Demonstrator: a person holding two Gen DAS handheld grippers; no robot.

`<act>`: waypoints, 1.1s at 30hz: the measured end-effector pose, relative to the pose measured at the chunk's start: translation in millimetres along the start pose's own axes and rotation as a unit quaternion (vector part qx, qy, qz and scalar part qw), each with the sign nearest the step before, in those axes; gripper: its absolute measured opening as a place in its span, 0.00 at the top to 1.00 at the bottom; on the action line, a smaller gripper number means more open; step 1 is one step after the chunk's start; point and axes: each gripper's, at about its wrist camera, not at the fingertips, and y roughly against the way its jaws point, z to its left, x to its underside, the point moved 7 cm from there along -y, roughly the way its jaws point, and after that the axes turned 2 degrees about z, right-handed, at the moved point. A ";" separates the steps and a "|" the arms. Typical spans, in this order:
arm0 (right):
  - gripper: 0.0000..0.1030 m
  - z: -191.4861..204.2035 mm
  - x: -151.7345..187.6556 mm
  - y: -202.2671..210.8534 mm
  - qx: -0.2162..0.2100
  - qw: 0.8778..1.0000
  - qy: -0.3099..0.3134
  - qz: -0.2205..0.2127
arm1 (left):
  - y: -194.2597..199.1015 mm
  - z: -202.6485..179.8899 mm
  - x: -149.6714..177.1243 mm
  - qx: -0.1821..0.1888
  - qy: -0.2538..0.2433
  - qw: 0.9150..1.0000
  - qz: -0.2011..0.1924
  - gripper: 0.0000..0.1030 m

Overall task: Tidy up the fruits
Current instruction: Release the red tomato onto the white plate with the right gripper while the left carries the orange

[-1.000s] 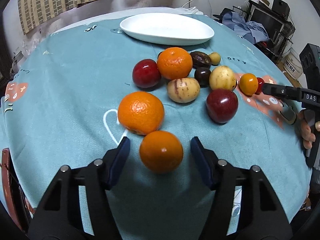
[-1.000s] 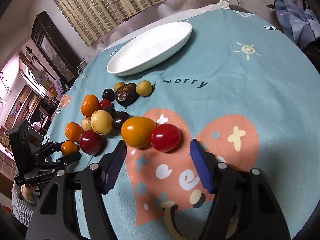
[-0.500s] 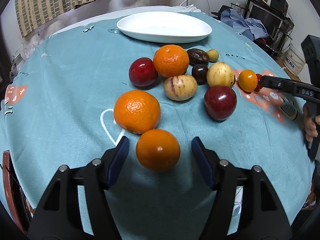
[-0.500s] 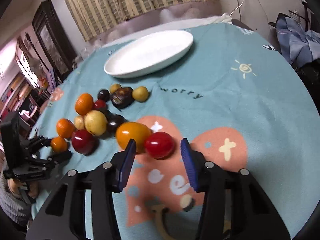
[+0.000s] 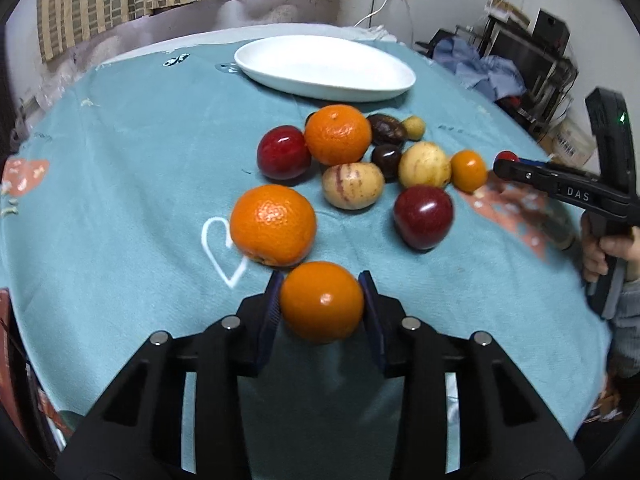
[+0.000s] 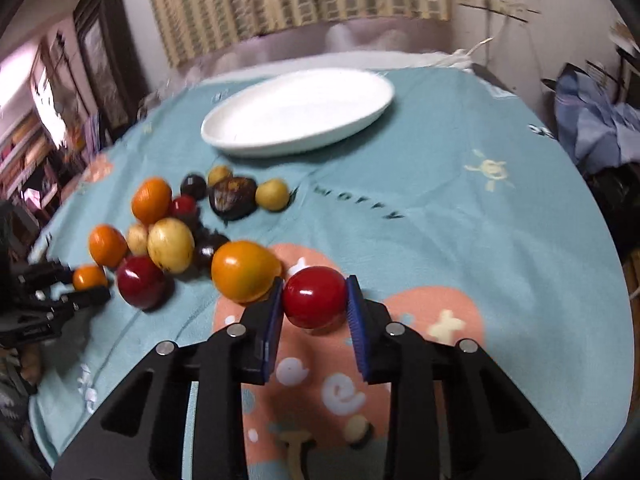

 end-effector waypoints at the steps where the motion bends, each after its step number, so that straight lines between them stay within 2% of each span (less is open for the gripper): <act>1: 0.70 -0.1 -1.9 4.6 -0.003 1.000 -0.005 -0.007 | 2.9 -1.2 -0.3 0.000 -0.002 1.000 -0.007 0.63; 6: 0.70 16.7 -32.9 21.5 -0.018 0.999 -0.004 -0.043 | 22.6 -18.8 -19.7 0.003 -0.025 0.999 -0.045 0.62; 9: 0.70 28.9 -73.1 19.2 -0.025 0.997 -0.003 -0.067 | 28.5 -26.7 -68.5 -0.006 -0.040 0.996 -0.079 0.62; 11: 0.70 34.6 -103.7 2.1 -0.023 0.997 -0.008 -0.074 | 23.0 -27.5 -98.3 -0.010 -0.035 0.995 -0.092 0.62; 14: 0.70 35.4 -129.3 -31.4 -0.012 0.998 -0.018 -0.067 | -12.4 -24.8 -152.7 -0.028 -0.029 0.995 -0.092 0.62; 17: 0.70 27.6 -145.2 -68.7 0.000 0.998 -0.039 -0.055 | -43.3 -22.6 -178.1 -0.017 -0.019 0.997 -0.075 0.62; 20: 0.69 24.8 -148.2 -90.5 0.006 0.998 -0.038 -0.043 | -69.1 -19.5 -195.2 -0.023 -0.020 0.997 -0.065 0.61; 22: 0.67 23.3 -147.0 -103.0 0.020 0.999 -0.033 -0.027 | -82.4 -15.6 -204.2 -0.022 -0.013 0.998 -0.060 0.52; 23: 0.67 21.5 -146.4 -108.7 0.023 0.999 -0.029 -0.016 | -86.7 -13.9 -207.3 -0.022 -0.011 0.998 -0.058 0.42; 25: 0.67 18.7 -144.5 -110.8 0.025 0.999 -0.030 -0.014 | -91.1 -12.8 -207.7 -0.020 -0.011 0.998 -0.058 0.39; 26: 0.65 18.1 -143.0 -110.4 0.028 0.999 -0.032 -0.014 | -92.0 -12.6 -207.7 -0.019 -0.011 0.998 -0.058 0.38; 27: 0.45 16.0 -143.4 -109.2 0.031 0.999 -0.039 -0.016 | -92.0 -11.1 -206.0 -0.016 -0.009 0.998 -0.058 0.34; 28: 0.32 14.4 -144.3 -106.4 0.032 0.998 -0.044 -0.025 | -91.6 -9.8 -204.5 -0.013 -0.007 0.998 -0.058 0.32; 30: 0.32 15.2 -146.7 -97.7 0.033 0.997 -0.041 -0.051 | -89.1 -5.7 -200.4 -0.014 -0.006 0.998 -0.055 0.31; 33: 0.32 19.3 -149.6 -89.5 0.038 0.997 -0.028 -0.058 | -82.6 3.8 -199.0 -0.020 0.002 0.998 -0.059 0.29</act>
